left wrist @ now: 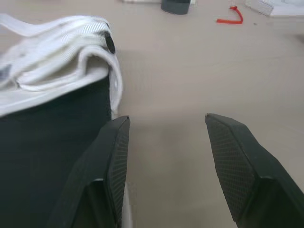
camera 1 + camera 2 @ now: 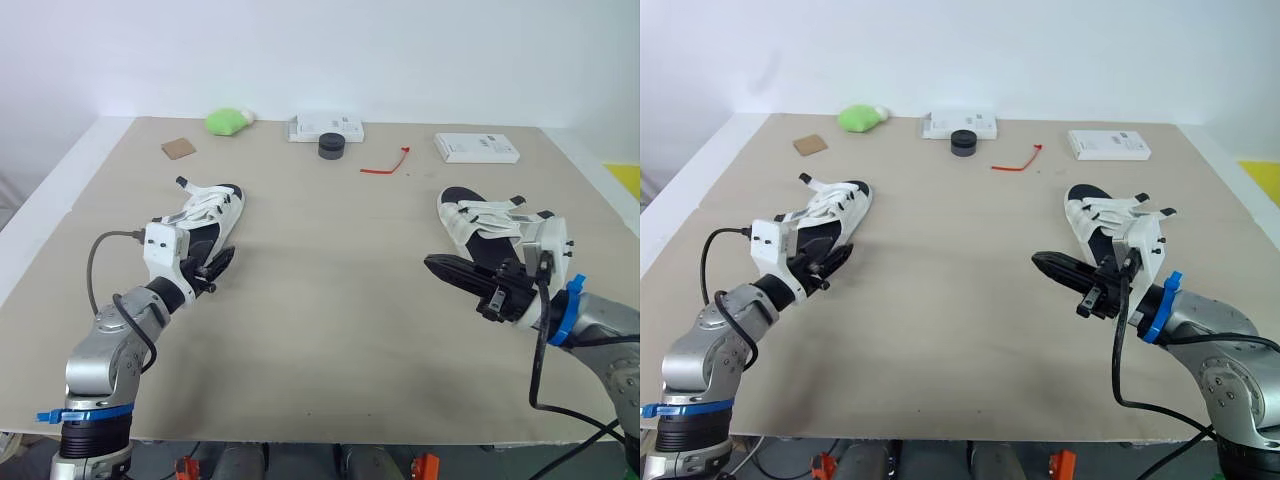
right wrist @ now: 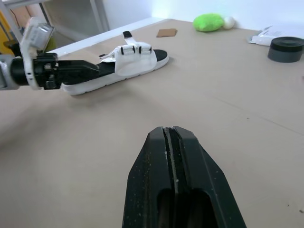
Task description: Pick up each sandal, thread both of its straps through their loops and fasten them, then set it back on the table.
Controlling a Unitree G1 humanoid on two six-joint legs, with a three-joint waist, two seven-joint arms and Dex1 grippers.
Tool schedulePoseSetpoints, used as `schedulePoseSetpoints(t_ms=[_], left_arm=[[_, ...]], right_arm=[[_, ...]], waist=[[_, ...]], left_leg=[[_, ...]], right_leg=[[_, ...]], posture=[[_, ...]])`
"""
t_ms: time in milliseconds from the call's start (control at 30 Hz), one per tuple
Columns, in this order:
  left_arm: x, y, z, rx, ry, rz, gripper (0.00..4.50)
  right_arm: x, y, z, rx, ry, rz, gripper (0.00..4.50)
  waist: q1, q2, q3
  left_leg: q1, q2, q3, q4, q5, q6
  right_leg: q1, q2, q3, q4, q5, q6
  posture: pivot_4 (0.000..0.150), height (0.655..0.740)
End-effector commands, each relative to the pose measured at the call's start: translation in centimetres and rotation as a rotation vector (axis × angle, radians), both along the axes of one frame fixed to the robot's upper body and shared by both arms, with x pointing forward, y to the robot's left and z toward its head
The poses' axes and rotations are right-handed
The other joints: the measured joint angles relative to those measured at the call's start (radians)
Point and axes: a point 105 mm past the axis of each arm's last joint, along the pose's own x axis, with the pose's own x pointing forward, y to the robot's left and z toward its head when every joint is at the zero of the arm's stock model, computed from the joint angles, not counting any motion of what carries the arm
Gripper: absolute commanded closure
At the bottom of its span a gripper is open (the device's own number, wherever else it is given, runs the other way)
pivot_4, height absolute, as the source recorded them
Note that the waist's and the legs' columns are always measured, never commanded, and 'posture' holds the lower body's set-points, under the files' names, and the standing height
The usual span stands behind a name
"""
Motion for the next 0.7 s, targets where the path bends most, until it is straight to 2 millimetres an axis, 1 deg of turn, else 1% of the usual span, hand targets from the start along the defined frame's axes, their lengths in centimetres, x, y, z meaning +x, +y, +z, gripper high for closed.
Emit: schedulePoseSetpoints(t_ms=[33,133,200,300,333,400,533,567,633,700], left_arm=[[-2.0,0.0,2.9,-0.093,-0.13,-0.091,1.9],[-3.2,0.8,3.0,-0.175,-0.102,-0.102,1.9],[-3.9,1.6,2.8,-0.214,-0.043,-0.1,1.9],[-5.1,3.1,1.9,-0.199,0.051,-0.134,1.9],[-5.3,3.7,1.5,-0.18,0.079,-0.123,1.9],[-5.5,4.4,0.7,-0.139,0.137,-0.103,1.9],[-6.3,5.3,0.1,-0.127,0.17,-0.089,1.9],[-6.5,5.3,0.0,-0.123,0.173,-0.09,1.9],[-8.0,5.5,-1.1,-0.099,0.212,-0.105,1.9],[-9.5,5.9,-2.2,-0.075,0.254,-0.127,1.9]], right_arm=[[0.4,-1.4,1.3,0.034,-0.063,-0.057,4.5],[0.3,-2.1,1.1,0.055,-0.065,-0.086,4.5],[0.1,-2.3,0.6,0.063,-0.052,-0.097,4.5],[-0.5,-2.6,-0.7,0.07,-0.006,-0.115,4.5],[-0.7,-2.7,-1.2,0.064,0.013,-0.121,4.5],[-1.1,-3.1,-2.0,0.054,0.045,-0.137,4.5],[-2.6,-4.1,-3.9,0.036,0.122,-0.179,4.5],[-2.9,-4.3,-4.2,0.034,0.134,-0.188,4.5],[-3.8,-5.3,-5.3,0.035,0.173,-0.236,4.5],[-4.4,-6.1,-5.9,0.035,0.194,-0.266,4.5]], waist=[[-0.001,0.0,0.0],[-0.001,0.0,0.0],[-0.001,0.0,0.0],[-0.001,0.0,0.0],[-0.002,0.0,0.0],[-0.002,0.001,0.0],[0.0,0.0,0.0],[0.0,0.0,0.0],[0.0,0.0,0.0],[-0.001,0.0,0.0]], left_leg=[[0.0,0.0,0.001,0.0,0.0,0.0],[0.0,0.001,0.001,0.0,0.0,0.0],[0.0,0.001,0.001,-0.001,0.0,0.0],[0.0,0.003,0.0,-0.001,0.0,0.0],[0.0,0.003,0.0,-0.001,0.0,0.0],[0.0,0.003,0.001,-0.001,0.0,0.0],[0.0,0.002,0.003,-0.001,0.0,0.0],[0.0,0.002,0.004,-0.001,0.0,0.0],[0.0,0.002,0.005,-0.001,0.0,0.0],[0.0,0.003,0.009,-0.002,-0.001,-0.002]], right_leg=[[0.0,0.0,0.0,0.0,0.0,0.0],[-0.001,0.0,0.001,0.0,0.001,0.001],[-0.001,0.0,0.0,0.0,0.001,0.003],[-0.002,0.002,0.0,0.0,0.001,0.001],[-0.002,0.002,0.0,0.0,-0.001,-0.002],[-0.002,0.001,0.0,0.0,-0.002,-0.003],[-0.002,-0.001,0.0,0.0,-0.001,-0.002],[-0.002,-0.002,0.0,0.0,-0.001,-0.002],[-0.003,-0.003,0.0,0.0,-0.002,-0.003],[-0.004,-0.005,0.0,0.0,-0.003,-0.004]], posture=[[0.15,0.74],[0.15,0.74],[0.15,0.74],[0.15,0.74],[0.15,0.74],[0.15,0.74],[0.15,0.74],[0.15,0.74],[0.15,0.74],[0.15,0.74]])
